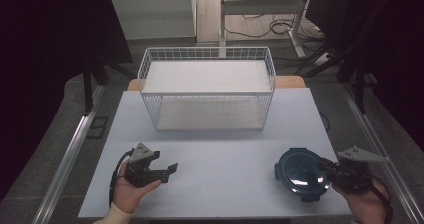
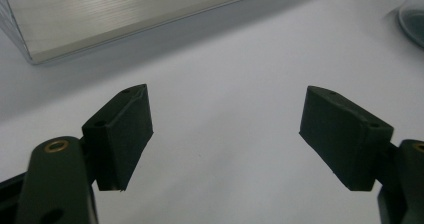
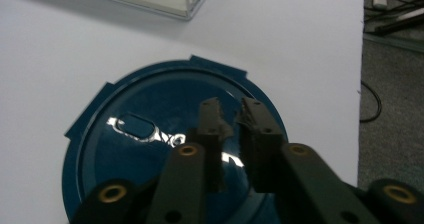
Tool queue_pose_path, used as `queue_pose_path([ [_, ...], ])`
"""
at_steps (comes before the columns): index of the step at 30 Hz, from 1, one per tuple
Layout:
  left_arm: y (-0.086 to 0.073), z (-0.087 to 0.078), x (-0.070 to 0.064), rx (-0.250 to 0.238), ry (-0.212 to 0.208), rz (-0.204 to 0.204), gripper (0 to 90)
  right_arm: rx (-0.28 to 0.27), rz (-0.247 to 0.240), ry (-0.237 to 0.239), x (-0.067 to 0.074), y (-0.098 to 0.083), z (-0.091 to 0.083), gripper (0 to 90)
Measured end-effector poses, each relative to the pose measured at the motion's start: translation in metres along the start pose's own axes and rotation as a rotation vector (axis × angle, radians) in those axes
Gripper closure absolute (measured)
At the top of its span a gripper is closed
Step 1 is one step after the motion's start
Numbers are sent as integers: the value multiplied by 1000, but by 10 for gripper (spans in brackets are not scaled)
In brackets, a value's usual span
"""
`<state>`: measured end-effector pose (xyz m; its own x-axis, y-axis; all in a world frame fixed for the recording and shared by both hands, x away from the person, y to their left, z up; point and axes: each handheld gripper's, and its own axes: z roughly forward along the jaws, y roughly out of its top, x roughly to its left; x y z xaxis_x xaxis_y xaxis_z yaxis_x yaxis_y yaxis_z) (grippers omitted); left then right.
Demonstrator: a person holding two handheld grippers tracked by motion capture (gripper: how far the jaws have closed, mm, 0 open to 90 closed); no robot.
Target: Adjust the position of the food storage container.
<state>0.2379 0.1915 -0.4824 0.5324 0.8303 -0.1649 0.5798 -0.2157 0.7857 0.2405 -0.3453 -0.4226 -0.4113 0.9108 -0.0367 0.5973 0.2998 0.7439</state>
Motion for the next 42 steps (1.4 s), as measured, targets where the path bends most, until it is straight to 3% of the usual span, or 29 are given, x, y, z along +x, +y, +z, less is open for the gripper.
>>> queue_pose_path([
  [3,0,0,0,-1,0,1,210,9,17,-16,-8,-7,-7,890],
  [7,0,1,0,4,2,1,210,41,24,-66,-18,-13,-11,896],
  [8,0,1,0,6,3,-1,210,74,15,-113,-25,-20,-9,897],
  [12,0,1,0,12,4,-3,214,102,36,-117,-33,-30,-6,897],
  [13,-1,2,0,14,3,-5,214,130,47,-129,-38,-37,-3,897],
  [17,-1,1,-2,2,8,3,221,170,51,-118,-41,-47,2,897],
  [20,0,1,-3,-3,11,5,224,161,70,-27,-39,-50,8,897],
  [28,-1,2,-2,2,17,9,227,192,69,-72,-36,-49,15,898],
  [42,-2,4,-6,1,21,29,233,203,47,-81,-35,-46,18,899],
])
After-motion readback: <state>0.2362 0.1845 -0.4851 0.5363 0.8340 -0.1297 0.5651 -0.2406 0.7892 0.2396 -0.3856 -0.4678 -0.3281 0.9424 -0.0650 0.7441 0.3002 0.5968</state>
